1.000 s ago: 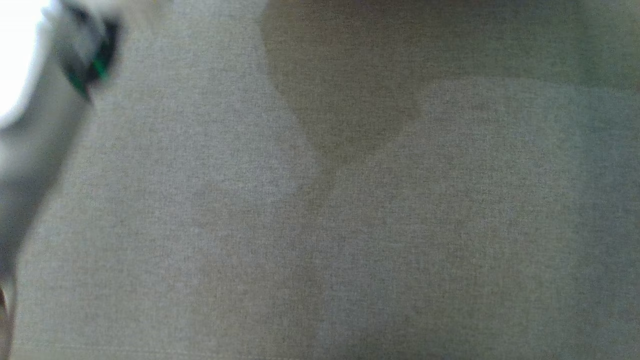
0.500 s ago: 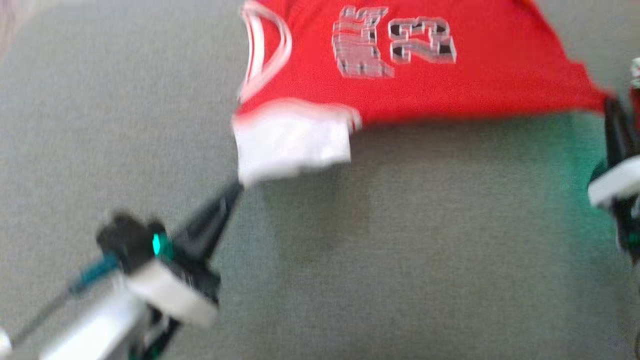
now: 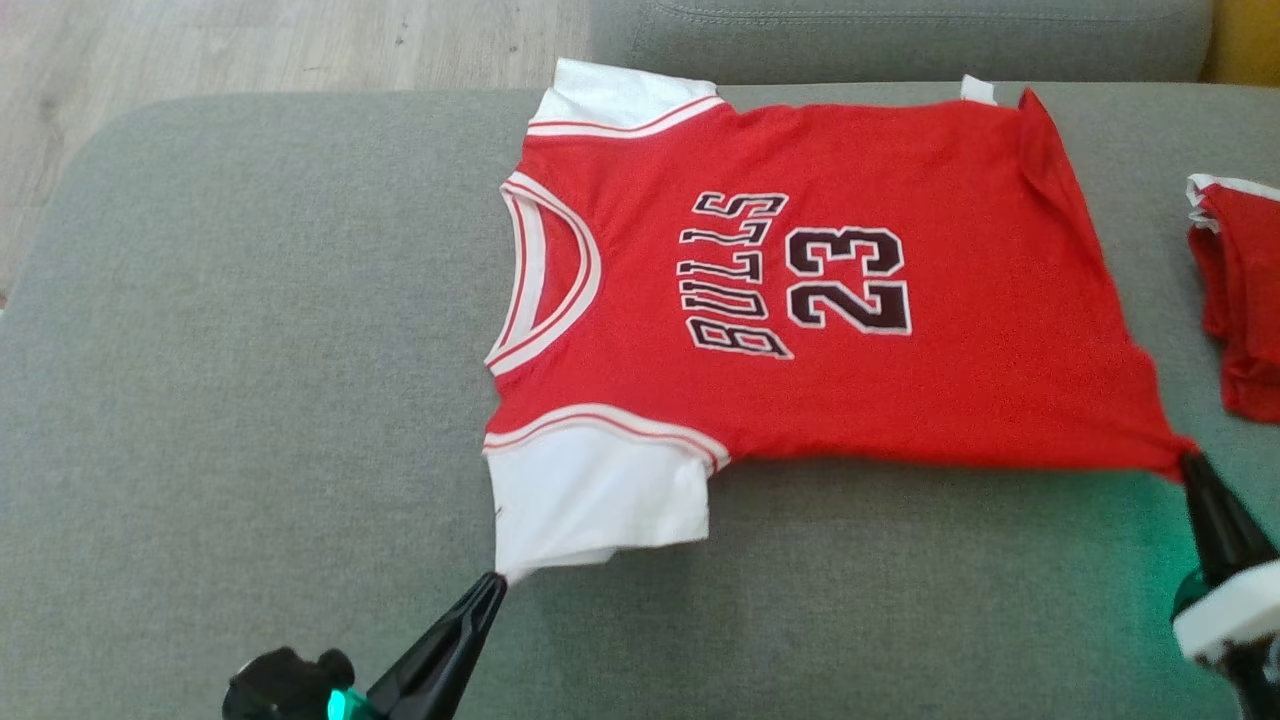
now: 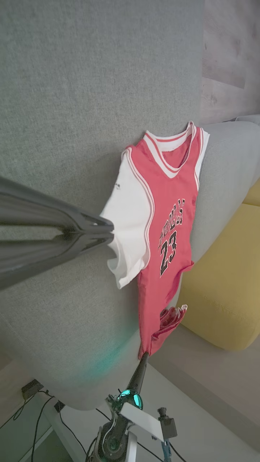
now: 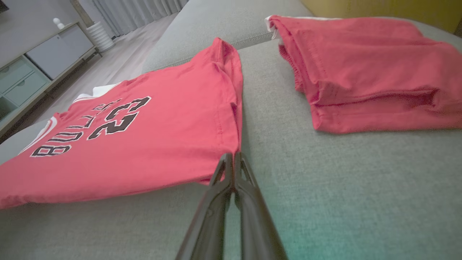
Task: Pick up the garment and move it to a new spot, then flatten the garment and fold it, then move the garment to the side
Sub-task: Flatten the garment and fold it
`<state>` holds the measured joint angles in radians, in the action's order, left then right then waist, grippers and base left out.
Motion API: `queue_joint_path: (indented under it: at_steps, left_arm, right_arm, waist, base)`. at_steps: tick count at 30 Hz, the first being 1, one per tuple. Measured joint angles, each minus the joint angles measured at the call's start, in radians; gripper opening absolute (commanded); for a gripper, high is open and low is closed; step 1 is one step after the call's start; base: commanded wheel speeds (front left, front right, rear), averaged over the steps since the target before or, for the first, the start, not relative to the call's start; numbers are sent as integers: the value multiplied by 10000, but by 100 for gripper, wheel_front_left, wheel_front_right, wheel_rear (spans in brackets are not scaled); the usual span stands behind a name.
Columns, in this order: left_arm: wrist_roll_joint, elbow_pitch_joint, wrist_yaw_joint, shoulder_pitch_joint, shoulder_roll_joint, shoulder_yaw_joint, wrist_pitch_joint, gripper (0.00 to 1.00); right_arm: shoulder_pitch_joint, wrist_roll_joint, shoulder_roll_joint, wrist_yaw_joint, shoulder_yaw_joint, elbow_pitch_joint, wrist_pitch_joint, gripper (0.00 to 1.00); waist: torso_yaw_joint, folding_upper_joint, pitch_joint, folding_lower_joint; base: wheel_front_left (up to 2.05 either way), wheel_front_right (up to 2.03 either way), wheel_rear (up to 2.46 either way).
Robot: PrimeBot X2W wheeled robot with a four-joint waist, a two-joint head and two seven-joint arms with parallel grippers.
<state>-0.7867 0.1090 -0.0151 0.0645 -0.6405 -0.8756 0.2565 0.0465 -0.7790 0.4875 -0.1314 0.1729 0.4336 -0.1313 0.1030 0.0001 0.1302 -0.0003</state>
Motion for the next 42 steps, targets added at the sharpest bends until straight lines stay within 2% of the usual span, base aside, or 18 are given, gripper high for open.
queue_joint_path:
  at_steps: [3,7,9,14,25,32,33,34,35,36,39,42]
  left_arm:
    - [2,151,-42,-132,-173,10,0,0]
    - [196,174,-48,160,-194,65,-63,0]
    - [476,105,75,1009,-178,127,-288,0]
    - [878,-343,347,2918,-23,508,-456,0]
    - [1778,-2278,1026,6287,1020,849,-330,0]
    - [2266,-3802,1275,8009,1647,907,-79,0]
    - [2299,-4021,1310,8121,1728,903,-73,0]
    - [2316,-4224,1310,8176,1816,920,-69,0]
    - [2318,-4408,1312,8183,1916,965,-69,73]
    - [2320,-4558,1306,8166,2015,1043,-65,100]
    - [2383,-4592,1252,7969,2290,1576,0,100]
    - [2414,-4339,943,7133,2499,2144,4,100]
  right_arm:
    - [-662,236,-194,0,-414,-690,477,0]
    - [-685,840,-577,0,-1210,-1315,1072,0]
    - [-359,1306,-936,0,-1695,-1611,1586,0]
    - [766,1900,-1348,0,-2247,-1973,2230,0]
    - [2824,2610,-1712,0,-2865,-2084,2840,0]
    - [3923,2991,-1755,0,-3026,-1592,2899,0]
    - [4002,3058,-1801,0,-3078,-1455,2899,17]
    - [4052,3129,-1864,0,-3091,-1333,2895,57]
    - [4080,3210,-1935,0,-3097,-1216,2872,100]
    - [4109,3296,-2011,0,-3103,-1080,2798,100]
    - [4128,3482,-2243,0,-3187,-767,2477,100]
    - [4090,3505,-2452,0,-3218,-675,2073,100]
  waist:
    - [-33,0,1,2]
    - [-75,0,168,3]
    - [-61,0,415,3]
    - [-29,0,966,5]
    - [59,0,2218,6]
    - [72,-1,2936,6]
    - [65,-1,2998,6]
    - [54,-1,3044,6]
    - [37,-1,3070,6]
    - [17,-1,3085,5]
    - [-42,-1,3033,5]
    - [-86,-1,2850,3]
  base:
    - [0,0,0]
    - [0,0,0]
    - [0,0,0]
    - [0,0,0]
    - [0,0,0]
    - [0,0,0]
    - [0,0,0]
    - [0,0,0]
    - [0,0,0]
    - [0,0,0]
    - [0,0,0]
    - [0,0,0]
